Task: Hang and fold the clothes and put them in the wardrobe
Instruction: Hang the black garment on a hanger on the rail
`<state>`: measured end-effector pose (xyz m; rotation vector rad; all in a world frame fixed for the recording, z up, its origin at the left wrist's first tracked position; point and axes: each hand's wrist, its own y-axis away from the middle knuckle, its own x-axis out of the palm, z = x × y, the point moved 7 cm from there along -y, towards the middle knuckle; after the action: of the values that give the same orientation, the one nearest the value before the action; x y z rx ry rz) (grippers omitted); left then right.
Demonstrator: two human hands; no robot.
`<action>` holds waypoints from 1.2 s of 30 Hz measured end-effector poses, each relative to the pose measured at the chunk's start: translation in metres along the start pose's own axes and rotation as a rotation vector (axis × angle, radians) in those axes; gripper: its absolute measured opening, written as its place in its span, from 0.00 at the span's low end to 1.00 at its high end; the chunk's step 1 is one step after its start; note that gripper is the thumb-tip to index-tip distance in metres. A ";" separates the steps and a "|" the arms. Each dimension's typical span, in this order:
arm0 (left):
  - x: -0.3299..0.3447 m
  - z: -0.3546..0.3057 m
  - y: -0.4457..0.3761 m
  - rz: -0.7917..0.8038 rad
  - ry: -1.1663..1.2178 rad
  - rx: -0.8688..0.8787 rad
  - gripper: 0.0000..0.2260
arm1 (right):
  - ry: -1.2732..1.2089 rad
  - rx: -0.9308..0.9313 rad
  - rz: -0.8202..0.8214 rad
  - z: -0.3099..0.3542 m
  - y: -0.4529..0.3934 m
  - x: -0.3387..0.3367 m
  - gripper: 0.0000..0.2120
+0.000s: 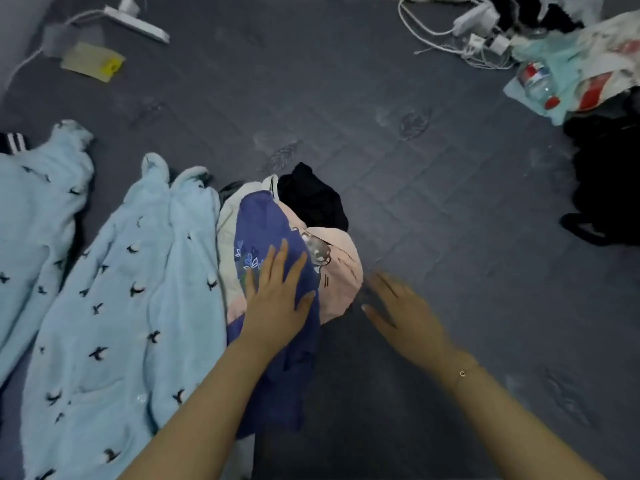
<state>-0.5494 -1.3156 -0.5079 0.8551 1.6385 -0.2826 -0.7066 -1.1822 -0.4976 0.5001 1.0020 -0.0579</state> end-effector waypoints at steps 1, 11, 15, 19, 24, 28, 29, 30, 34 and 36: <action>0.018 0.001 -0.024 0.009 -0.018 -0.027 0.30 | -0.011 -0.009 0.015 -0.011 -0.027 0.007 0.25; 0.164 0.088 -0.126 0.006 0.106 0.028 0.33 | -1.144 0.364 0.028 -0.084 -0.244 0.084 0.25; 0.179 0.091 -0.132 -0.093 0.195 0.078 0.31 | -1.245 0.293 0.039 -0.082 -0.308 0.100 0.21; 0.180 0.092 -0.134 -0.095 0.240 0.100 0.31 | -1.242 0.256 0.134 -0.072 -0.341 0.100 0.21; 0.176 0.089 -0.134 -0.043 0.221 0.063 0.33 | -1.495 0.396 0.251 -0.055 -0.321 0.132 0.23; 0.172 0.090 -0.134 0.044 0.174 0.051 0.31 | -1.826 0.590 0.115 -0.076 -0.270 0.116 0.26; 0.170 0.089 -0.133 0.071 0.166 0.054 0.31 | -1.852 0.583 0.097 -0.080 -0.253 0.104 0.25; 0.168 0.088 -0.130 0.097 0.152 0.053 0.32 | -1.870 0.565 0.079 -0.082 -0.237 0.092 0.25; 0.157 0.077 -0.098 0.205 0.033 0.066 0.32 | -1.880 0.518 -0.062 -0.084 -0.169 0.057 0.26; 0.146 0.066 -0.076 0.235 0.014 0.090 0.33 | -1.833 0.525 -0.193 -0.087 -0.135 0.040 0.26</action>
<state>-0.5535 -1.3543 -0.6813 1.1094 1.5298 -0.1874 -0.7907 -1.2574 -0.6194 0.5688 -0.8056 -0.8089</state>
